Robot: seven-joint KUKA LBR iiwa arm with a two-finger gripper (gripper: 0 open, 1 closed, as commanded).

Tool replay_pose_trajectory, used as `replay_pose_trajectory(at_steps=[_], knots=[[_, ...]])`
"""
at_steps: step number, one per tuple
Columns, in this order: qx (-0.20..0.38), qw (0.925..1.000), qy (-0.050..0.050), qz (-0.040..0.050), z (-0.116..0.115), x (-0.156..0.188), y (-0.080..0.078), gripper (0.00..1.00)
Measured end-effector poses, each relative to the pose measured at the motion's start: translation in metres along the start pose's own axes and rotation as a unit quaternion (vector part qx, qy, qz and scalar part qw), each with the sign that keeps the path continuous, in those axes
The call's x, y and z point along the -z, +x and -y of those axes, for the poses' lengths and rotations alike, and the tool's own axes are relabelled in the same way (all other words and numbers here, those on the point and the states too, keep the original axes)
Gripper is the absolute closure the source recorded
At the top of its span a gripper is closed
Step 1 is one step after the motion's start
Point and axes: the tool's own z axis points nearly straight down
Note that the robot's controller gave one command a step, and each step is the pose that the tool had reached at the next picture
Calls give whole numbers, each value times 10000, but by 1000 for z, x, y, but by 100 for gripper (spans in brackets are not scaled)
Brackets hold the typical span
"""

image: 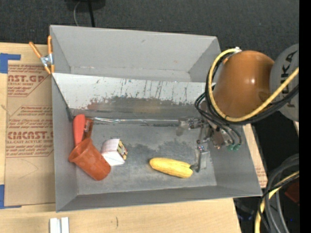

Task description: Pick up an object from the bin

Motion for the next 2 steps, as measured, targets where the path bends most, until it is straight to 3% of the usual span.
replay_pose_trajectory(at_steps=[1,2], knots=[[-24,10000,22,39,8,-34,13,0],[301,9995,0,10,-32,-71,-7,0]])
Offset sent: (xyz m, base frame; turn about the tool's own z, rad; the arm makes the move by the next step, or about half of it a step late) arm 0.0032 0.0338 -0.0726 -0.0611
